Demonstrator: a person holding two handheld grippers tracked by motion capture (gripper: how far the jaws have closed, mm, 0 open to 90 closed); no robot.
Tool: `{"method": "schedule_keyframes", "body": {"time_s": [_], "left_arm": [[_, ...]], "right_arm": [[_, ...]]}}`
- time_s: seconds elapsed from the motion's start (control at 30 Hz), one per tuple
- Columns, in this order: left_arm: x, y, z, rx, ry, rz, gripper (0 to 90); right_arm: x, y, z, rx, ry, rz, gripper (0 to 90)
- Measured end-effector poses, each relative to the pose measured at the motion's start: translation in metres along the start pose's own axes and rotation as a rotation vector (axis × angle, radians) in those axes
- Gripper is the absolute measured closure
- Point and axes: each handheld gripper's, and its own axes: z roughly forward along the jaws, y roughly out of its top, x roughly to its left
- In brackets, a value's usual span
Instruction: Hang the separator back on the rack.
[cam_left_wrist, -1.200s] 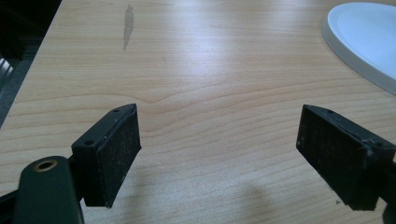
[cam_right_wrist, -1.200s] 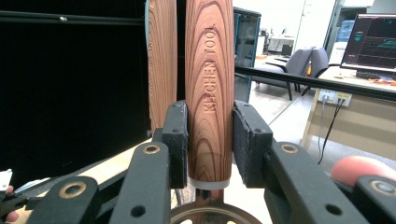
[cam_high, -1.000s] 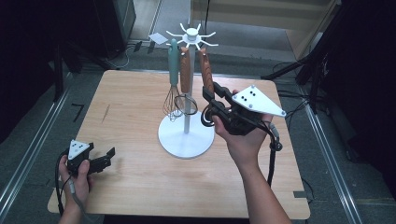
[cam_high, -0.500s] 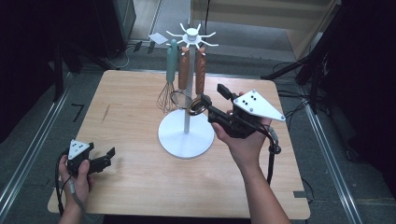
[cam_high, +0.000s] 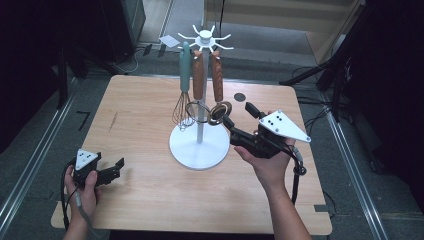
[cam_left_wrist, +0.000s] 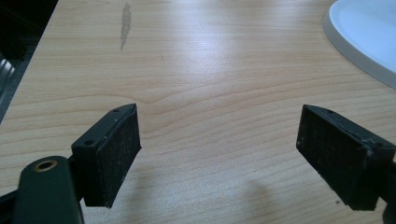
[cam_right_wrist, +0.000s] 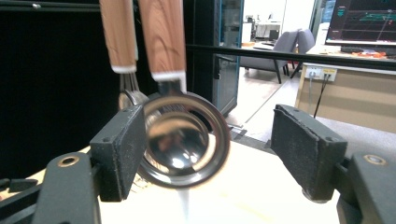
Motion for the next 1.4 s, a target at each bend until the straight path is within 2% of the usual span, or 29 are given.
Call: {"method": "schedule_keyframes", "body": {"time_s": [0.5,0.6,0.73,1.17,1.4], "left_arm": [[-0.001,0.0,0.001,0.003,0.009,0.004,13.9],[-0.002,0.0,0.001,0.006,0.012,0.017,14.0],[-0.002,0.0,0.001,0.007,0.013,0.014,14.0],[-0.002,0.0,0.001,0.013,0.015,0.017,13.7],[-0.002,0.001,0.001,0.015,0.016,0.019,13.7]], "right_arm": [[-0.025,-0.048,-0.009,0.055,-0.077,0.036,27.2],[-0.027,-0.058,-0.01,0.057,-0.088,0.047,27.2],[-0.031,-0.072,-0.011,0.072,-0.105,0.057,26.9],[-0.041,-0.12,-0.016,0.159,-0.15,0.083,27.4],[-0.052,-0.135,-0.026,0.19,-0.174,0.08,27.7]]}}
